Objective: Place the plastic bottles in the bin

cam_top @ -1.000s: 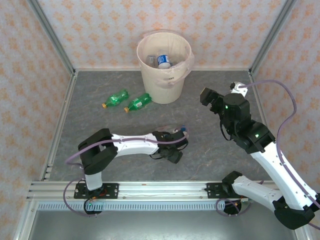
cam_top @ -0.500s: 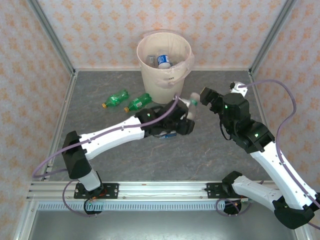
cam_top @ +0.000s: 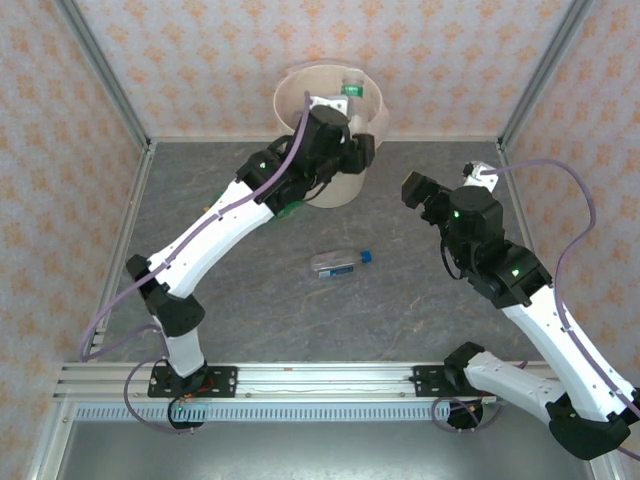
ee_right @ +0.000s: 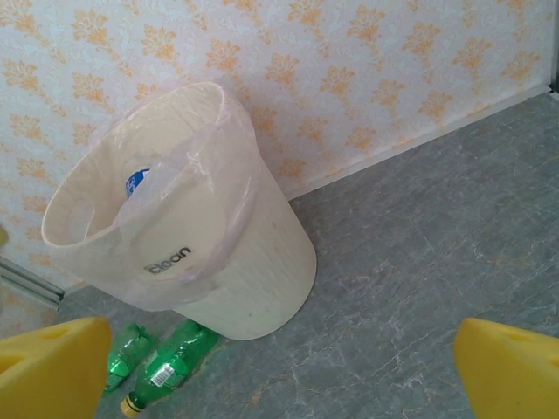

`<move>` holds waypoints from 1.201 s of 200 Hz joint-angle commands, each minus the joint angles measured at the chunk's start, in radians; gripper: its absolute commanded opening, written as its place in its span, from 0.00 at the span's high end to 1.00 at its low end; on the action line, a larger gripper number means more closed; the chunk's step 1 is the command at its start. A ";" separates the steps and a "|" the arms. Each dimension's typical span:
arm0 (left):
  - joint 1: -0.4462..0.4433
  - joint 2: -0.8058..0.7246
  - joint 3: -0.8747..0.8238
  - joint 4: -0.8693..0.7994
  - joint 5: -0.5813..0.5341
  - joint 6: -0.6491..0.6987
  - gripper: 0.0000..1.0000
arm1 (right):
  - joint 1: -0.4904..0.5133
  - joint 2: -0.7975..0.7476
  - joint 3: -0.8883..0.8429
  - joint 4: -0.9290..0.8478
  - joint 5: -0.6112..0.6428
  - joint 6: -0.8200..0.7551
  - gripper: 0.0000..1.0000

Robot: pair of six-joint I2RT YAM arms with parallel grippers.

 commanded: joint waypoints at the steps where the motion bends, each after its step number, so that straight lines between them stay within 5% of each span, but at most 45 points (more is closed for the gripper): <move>1: 0.027 0.053 0.094 0.024 -0.072 0.025 0.46 | 0.004 -0.016 0.024 0.026 0.016 -0.018 0.00; 68: 0.090 0.160 0.140 0.240 -0.047 0.076 0.46 | 0.004 -0.018 0.045 0.115 -0.149 -0.076 0.00; 155: 0.148 0.301 0.256 0.306 0.046 0.036 0.46 | 0.004 -0.018 0.065 0.103 -0.130 -0.091 0.00; 169: 0.156 0.307 0.257 0.306 0.058 0.027 0.38 | 0.004 -0.021 0.062 0.099 -0.124 -0.087 0.00; 200: 0.161 0.301 0.258 0.311 0.069 0.027 0.02 | 0.004 -0.024 0.051 0.096 -0.117 -0.079 0.00; 240: 0.161 0.270 0.258 0.310 0.067 0.042 0.01 | 0.004 -0.022 0.039 0.103 -0.119 -0.073 0.00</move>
